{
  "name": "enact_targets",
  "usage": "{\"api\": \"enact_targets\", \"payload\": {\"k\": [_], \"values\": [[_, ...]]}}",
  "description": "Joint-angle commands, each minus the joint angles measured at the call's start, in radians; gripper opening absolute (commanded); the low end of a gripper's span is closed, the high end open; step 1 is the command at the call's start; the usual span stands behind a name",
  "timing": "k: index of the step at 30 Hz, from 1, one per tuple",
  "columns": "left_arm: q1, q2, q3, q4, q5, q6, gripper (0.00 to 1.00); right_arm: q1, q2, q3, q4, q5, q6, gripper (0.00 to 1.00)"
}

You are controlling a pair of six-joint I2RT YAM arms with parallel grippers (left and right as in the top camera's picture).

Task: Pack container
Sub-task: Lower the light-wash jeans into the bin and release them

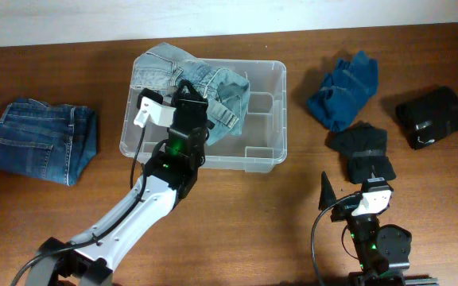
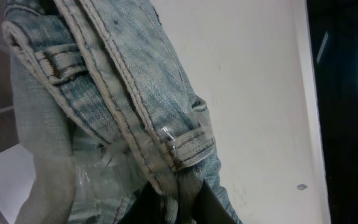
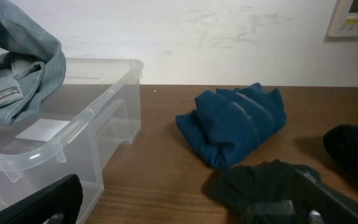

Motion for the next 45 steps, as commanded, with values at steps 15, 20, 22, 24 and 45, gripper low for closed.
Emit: {"api": "enact_targets", "payload": {"k": [15,20,22,24,45], "values": [[-0.008,-0.008,0.042,0.071,-0.049,0.114,0.99,-0.007,-0.005,-0.009,0.000,0.005,-0.003,0.98],[-0.008,-0.008,0.042,0.096,-0.049,0.303,0.99,-0.007,-0.005,-0.009,0.000,0.005,-0.003,0.98],[-0.008,-0.008,0.042,0.095,-0.034,0.442,0.99,-0.007,-0.005,-0.009,0.000,0.005,-0.003,0.99],[-0.008,-0.008,0.042,0.095,-0.019,0.554,0.99,-0.007,-0.005,-0.009,0.000,0.005,-0.003,0.98],[-0.007,-0.052,0.076,-0.273,0.326,1.587,0.99,-0.007,-0.005,-0.009,0.000,0.005,-0.003,0.98]]}}
